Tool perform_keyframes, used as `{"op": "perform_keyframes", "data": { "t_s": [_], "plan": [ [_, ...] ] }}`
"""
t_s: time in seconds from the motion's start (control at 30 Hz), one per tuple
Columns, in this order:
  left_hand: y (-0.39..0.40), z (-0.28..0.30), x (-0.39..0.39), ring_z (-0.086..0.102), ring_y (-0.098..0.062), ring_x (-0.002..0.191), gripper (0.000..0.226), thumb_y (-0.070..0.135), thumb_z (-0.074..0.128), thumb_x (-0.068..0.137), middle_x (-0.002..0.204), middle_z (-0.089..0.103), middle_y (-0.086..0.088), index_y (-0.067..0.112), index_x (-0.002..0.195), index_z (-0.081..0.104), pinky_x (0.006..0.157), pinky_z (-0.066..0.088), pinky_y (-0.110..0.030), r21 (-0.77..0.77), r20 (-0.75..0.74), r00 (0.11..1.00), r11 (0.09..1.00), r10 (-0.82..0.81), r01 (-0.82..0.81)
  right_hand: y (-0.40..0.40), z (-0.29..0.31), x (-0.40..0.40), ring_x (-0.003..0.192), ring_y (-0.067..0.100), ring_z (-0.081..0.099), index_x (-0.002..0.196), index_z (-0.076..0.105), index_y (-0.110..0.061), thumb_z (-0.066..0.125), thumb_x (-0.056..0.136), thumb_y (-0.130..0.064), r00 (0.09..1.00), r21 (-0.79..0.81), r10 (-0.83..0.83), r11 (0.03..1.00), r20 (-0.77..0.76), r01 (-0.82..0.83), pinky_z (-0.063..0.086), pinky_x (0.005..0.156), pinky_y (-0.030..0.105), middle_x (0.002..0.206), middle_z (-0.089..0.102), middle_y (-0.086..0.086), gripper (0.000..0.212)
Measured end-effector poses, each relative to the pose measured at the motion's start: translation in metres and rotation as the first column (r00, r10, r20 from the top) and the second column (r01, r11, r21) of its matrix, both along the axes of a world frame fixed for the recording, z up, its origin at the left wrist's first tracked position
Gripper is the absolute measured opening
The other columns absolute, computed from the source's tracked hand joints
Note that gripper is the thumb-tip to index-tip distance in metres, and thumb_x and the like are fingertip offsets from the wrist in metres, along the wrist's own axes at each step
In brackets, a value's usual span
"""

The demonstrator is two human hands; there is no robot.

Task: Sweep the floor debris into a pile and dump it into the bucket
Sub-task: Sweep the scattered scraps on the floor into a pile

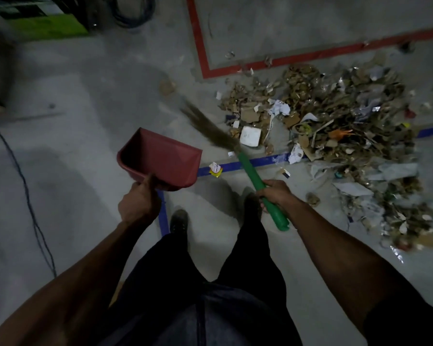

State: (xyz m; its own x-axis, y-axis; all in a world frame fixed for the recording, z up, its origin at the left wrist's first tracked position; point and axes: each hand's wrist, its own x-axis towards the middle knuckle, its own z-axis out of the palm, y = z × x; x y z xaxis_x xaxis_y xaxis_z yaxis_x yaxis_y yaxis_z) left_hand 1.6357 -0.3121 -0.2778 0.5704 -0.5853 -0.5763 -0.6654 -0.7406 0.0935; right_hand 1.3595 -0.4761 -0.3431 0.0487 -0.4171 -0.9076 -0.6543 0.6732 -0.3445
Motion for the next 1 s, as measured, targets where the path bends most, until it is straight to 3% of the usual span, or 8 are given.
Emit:
{"op": "perform_keyframes", "data": {
  "t_s": [0.17, 0.33, 0.5, 0.6, 0.7, 0.8, 0.9, 1.0],
  "plan": [
    [-0.045, -0.011, -0.056, 0.058, -0.041, 0.088, 0.036, 0.021, 0.044, 0.091, 0.104, 0.055, -0.019, 0.024, 0.127, 0.045, 0.071, 0.043, -0.041, 0.024, 0.027, 0.998, 0.998, 0.062, -0.063, -0.107, -0.038, -0.055, 0.028, 0.017, 0.045, 0.103, 0.055, -0.004, 0.056, 0.091, 0.003, 0.995, 0.025, -0.095, 0.995, 0.029, 0.094, 0.037, 0.032, 0.019, 0.057, 0.049, 0.015, 0.014],
    [-0.079, -0.012, -0.093, 0.057, -0.038, 0.087, 0.038, 0.020, 0.042, 0.094, 0.106, 0.055, -0.018, 0.024, 0.132, 0.045, 0.067, 0.038, -0.037, 0.034, 0.034, 0.996, 0.996, 0.079, -0.080, -0.181, -0.061, -0.086, 0.027, 0.015, 0.043, 0.096, 0.053, -0.005, 0.053, 0.093, 0.000, 0.985, 0.022, -0.163, 0.987, 0.059, 0.162, 0.037, 0.032, 0.018, 0.061, 0.046, 0.014, 0.006],
    [-0.103, -0.010, -0.120, 0.058, -0.040, 0.087, 0.038, 0.022, 0.042, 0.096, 0.107, 0.055, -0.017, 0.026, 0.134, 0.044, 0.069, 0.038, -0.037, 0.031, 0.054, 0.992, 0.993, 0.114, -0.115, -0.224, -0.064, -0.101, 0.032, 0.014, 0.043, 0.092, 0.049, -0.006, 0.051, 0.095, -0.004, 0.926, 0.059, -0.363, 0.932, 0.102, 0.359, 0.038, 0.035, 0.017, 0.063, 0.044, 0.010, 0.005],
    [-0.109, -0.009, -0.130, 0.057, -0.039, 0.086, 0.039, 0.022, 0.042, 0.096, 0.106, 0.055, -0.017, 0.026, 0.135, 0.043, 0.068, 0.037, -0.036, 0.016, 0.053, 0.991, 0.992, 0.126, -0.127, -0.215, -0.047, -0.102, 0.031, 0.013, 0.043, 0.085, 0.048, -0.009, 0.050, 0.096, -0.004, 0.882, 0.059, -0.444, 0.896, 0.161, 0.440, 0.038, 0.035, 0.017, 0.063, 0.042, 0.010, 0.012],
    [-0.110, -0.005, -0.137, 0.056, -0.037, 0.083, 0.039, 0.021, 0.043, 0.096, 0.103, 0.056, -0.018, 0.025, 0.135, 0.044, 0.066, 0.036, -0.036, -0.016, 0.052, 0.991, 0.992, 0.125, -0.124, -0.177, -0.011, -0.103, 0.034, 0.015, 0.044, 0.099, 0.056, -0.008, 0.053, 0.092, 0.001, 0.866, 0.009, -0.446, 0.890, 0.224, 0.456, 0.039, 0.036, 0.019, 0.065, 0.047, 0.013, 0.012],
    [-0.104, 0.002, -0.141, 0.055, -0.036, 0.082, 0.039, 0.018, 0.044, 0.096, 0.103, 0.056, -0.019, 0.023, 0.134, 0.045, 0.066, 0.035, -0.037, -0.030, 0.038, 0.989, 0.989, 0.146, -0.145, -0.123, 0.025, -0.105, 0.038, 0.016, 0.048, 0.117, 0.060, -0.017, 0.058, 0.089, 0.004, 0.907, -0.041, -0.358, 0.926, 0.222, 0.376, 0.041, 0.036, 0.022, 0.068, 0.055, 0.014, 0.035],
    [-0.088, 0.006, -0.144, 0.047, -0.029, 0.075, 0.037, 0.018, 0.043, 0.095, 0.100, 0.055, -0.018, 0.022, 0.131, 0.045, 0.065, 0.037, -0.037, -0.055, 0.027, 0.986, 0.985, 0.163, -0.161, -0.075, 0.034, -0.104, 0.037, 0.018, 0.048, 0.137, 0.052, -0.018, 0.061, 0.087, 0.006, 0.927, -0.013, -0.317, 0.945, 0.201, 0.326, 0.040, 0.035, 0.023, 0.061, 0.056, 0.012, 0.057],
    [-0.068, 0.007, -0.147, 0.055, -0.035, 0.081, 0.037, 0.017, 0.043, 0.094, 0.101, 0.055, -0.018, 0.024, 0.130, 0.046, 0.066, 0.040, -0.038, -0.068, 0.012, 0.985, 0.983, 0.174, -0.172, -0.044, 0.029, -0.107, 0.037, 0.020, 0.047, 0.135, 0.052, -0.020, 0.061, 0.088, 0.005, 0.959, 0.042, -0.235, 0.972, 0.160, 0.231, 0.039, 0.036, 0.022, 0.059, 0.055, 0.012, 0.055]
  ]
}}
